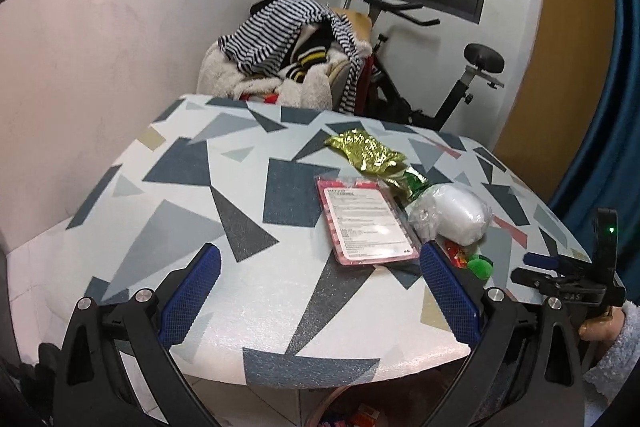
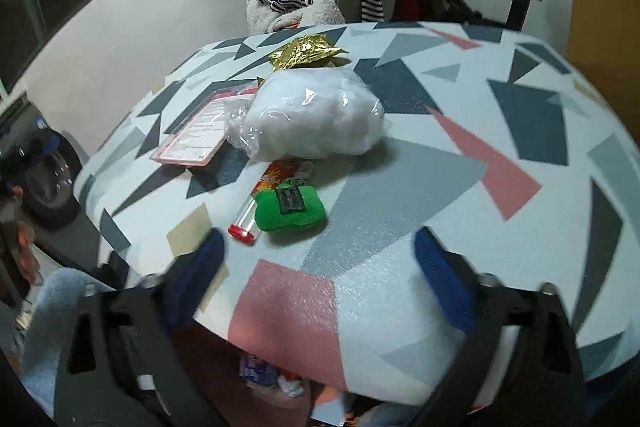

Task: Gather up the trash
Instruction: 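Move the right gripper to the green pouch and grasp it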

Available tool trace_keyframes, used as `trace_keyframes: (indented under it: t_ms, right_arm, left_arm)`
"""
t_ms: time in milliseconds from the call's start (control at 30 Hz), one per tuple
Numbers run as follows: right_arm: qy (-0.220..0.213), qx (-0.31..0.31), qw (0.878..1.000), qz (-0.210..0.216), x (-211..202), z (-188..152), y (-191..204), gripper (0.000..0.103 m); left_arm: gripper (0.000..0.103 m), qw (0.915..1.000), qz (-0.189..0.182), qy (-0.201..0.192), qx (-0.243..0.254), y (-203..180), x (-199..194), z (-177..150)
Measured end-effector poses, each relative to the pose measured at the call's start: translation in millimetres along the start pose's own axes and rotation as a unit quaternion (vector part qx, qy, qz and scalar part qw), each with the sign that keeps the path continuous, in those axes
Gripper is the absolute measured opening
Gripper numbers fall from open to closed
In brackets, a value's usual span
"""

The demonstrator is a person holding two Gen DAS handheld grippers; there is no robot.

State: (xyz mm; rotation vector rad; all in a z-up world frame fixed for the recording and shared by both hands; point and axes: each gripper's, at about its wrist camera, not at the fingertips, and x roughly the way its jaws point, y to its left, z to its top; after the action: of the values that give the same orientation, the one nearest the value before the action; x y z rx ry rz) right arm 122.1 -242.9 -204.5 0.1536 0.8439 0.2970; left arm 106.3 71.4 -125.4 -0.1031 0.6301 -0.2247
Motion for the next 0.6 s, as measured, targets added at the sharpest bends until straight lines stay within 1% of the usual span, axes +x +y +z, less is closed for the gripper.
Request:
trace_keyframes:
  t_ms: [67, 167, 233, 267, 333, 400, 500, 567, 600]
  right_arm:
    - [0.002, 0.003, 1.0, 0.004, 7, 3, 0, 0.081]
    - [0.005, 0.012, 1.0, 0.026, 19, 9, 5, 0.076]
    - [0.009, 0.009, 0.999, 0.032, 25, 12, 8, 0.071]
    - [0.016, 0.004, 0.999, 0.032, 32, 14, 12, 0.069]
    - [0.026, 0.0, 0.999, 0.028, 40, 16, 15, 0.062]
    - [0.034, -0.001, 0.999, 0.021, 47, 18, 18, 0.059]
    - [0.035, -0.001, 0.999, 0.018, 49, 18, 18, 0.048]
    - [0.04, 0.0, 0.999, 0.025, 49, 18, 17, 0.046]
    - [0.038, -0.002, 0.999, 0.023, 47, 18, 16, 0.046]
  left_arm:
    - [0.097, 1.0, 0.0, 0.006, -0.004, 1, 6, 0]
    - [0.097, 0.9999, 0.002, 0.012, -0.005, 1, 14, -2]
    - [0.097, 0.9998, 0.001, 0.016, -0.007, 2, 17, -3]
    - [0.097, 0.9997, -0.002, 0.02, -0.01, 1, 20, -4]
    - [0.097, 0.9994, -0.009, 0.03, -0.015, 1, 25, -4]
    - [0.097, 0.999, -0.012, 0.038, -0.022, 1, 30, -4]
    - [0.097, 0.9977, -0.022, 0.051, -0.039, 3, 39, -5]
    - [0.097, 0.9971, -0.025, 0.057, -0.044, 3, 44, -7]
    - [0.095, 0.9968, -0.026, 0.061, -0.045, 3, 47, -8]
